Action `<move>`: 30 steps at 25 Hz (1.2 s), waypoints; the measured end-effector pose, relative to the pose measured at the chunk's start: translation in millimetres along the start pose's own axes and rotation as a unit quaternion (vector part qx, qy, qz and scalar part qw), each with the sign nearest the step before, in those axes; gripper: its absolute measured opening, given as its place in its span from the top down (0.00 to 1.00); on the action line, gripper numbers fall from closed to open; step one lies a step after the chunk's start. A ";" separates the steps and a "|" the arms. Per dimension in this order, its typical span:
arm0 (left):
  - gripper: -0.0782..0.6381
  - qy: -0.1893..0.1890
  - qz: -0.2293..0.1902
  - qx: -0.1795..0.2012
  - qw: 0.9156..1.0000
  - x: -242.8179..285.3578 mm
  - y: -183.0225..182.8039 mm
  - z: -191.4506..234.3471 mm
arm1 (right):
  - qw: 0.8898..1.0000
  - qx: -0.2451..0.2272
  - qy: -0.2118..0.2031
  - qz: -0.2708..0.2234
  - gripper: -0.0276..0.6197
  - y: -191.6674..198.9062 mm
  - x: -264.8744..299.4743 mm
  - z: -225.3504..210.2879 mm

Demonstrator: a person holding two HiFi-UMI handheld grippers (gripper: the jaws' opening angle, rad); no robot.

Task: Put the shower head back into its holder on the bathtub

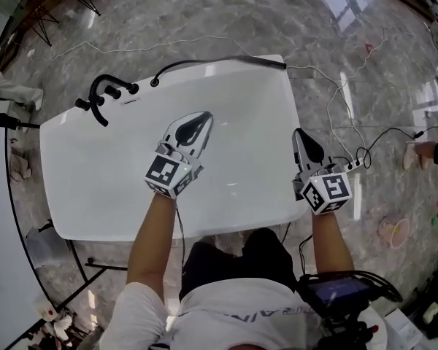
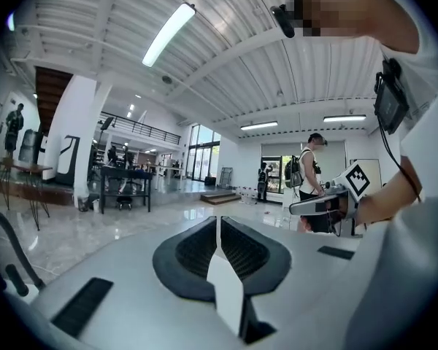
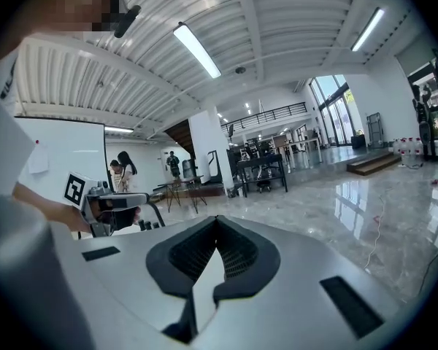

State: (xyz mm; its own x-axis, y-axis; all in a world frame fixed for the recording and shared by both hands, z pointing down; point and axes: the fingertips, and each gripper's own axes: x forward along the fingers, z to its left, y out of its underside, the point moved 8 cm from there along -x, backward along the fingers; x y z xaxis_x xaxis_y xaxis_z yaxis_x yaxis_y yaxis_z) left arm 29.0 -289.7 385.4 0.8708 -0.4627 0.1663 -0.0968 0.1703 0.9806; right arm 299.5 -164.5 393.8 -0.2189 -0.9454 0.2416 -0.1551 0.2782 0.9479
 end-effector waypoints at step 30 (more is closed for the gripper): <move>0.61 0.160 0.321 0.375 0.855 385.7 226.1 90.6 | 0.996 0.026 -0.062 0.065 0.95 241.5 89.9 -104.2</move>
State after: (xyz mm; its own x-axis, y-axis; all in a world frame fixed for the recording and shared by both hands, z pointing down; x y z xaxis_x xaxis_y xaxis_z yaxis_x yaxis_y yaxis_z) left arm 299.2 -508.5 680.6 0.5982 -0.2004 0.7759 -0.7813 -0.3612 0.5090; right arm 342.7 -200.1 666.1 -0.3564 -0.8736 0.3314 -0.1673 0.4086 0.8972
